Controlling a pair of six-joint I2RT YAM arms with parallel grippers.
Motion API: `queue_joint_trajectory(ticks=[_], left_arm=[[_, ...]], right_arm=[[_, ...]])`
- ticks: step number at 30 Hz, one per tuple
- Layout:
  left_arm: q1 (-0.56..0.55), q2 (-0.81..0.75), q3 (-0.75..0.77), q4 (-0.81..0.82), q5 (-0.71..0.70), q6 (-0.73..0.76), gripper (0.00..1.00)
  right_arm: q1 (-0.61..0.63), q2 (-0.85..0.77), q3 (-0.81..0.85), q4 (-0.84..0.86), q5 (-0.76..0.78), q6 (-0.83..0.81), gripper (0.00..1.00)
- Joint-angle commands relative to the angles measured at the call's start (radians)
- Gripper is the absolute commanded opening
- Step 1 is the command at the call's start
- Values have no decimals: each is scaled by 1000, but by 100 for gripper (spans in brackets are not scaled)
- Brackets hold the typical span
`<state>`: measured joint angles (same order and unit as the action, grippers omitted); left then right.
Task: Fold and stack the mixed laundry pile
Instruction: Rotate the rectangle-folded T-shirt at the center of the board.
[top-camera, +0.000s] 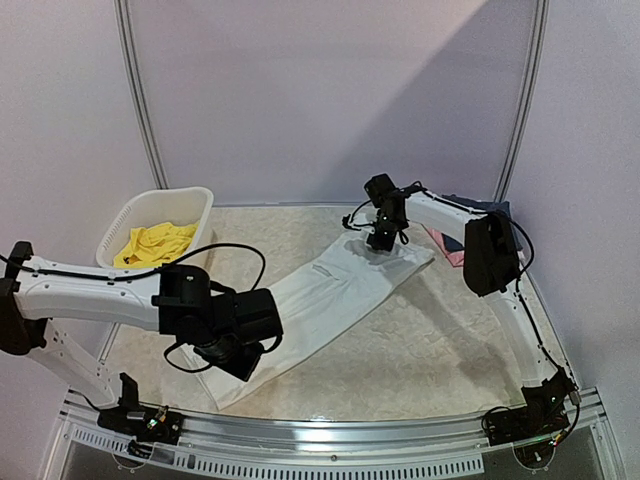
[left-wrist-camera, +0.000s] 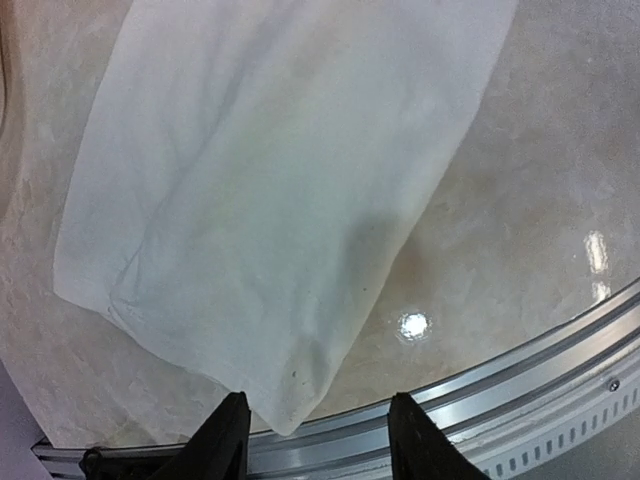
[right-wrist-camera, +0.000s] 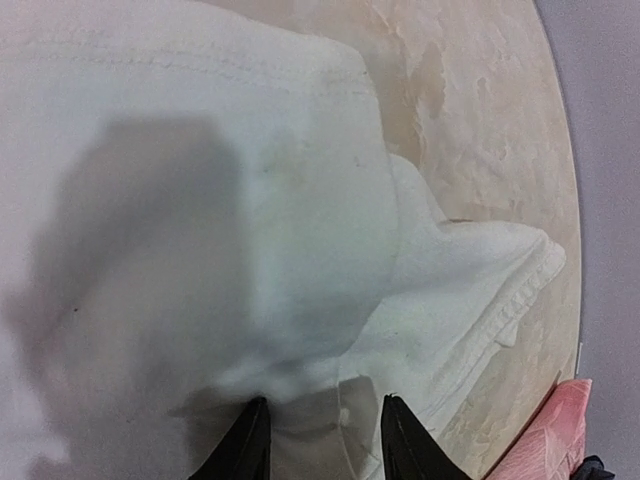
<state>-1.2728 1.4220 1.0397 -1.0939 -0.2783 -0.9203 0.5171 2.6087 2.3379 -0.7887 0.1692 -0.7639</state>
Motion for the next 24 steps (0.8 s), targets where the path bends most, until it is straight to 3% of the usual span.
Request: queue_joint_trajectory(ticks=[1, 7, 11, 18, 22, 24], left_arm=[[-20, 109, 77, -79, 22, 243, 49], [-37, 263, 57, -76, 130, 385, 50], [-42, 333, 56, -102, 53, 375, 51], [-61, 400, 16, -18, 101, 394, 47], [-74, 435, 8, 15, 138, 413, 38], [-82, 457, 14, 23, 152, 432, 28]], right_arm=[[-3, -63, -29, 21, -59, 44, 41], [-4, -442, -316, 50, -153, 123, 50], [-24, -621, -529, 58, -215, 178, 52], [-68, -678, -732, 35, -337, 295, 53], [-107, -637, -760, 28, -426, 423, 52], [-111, -593, -756, 25, -401, 488, 49]])
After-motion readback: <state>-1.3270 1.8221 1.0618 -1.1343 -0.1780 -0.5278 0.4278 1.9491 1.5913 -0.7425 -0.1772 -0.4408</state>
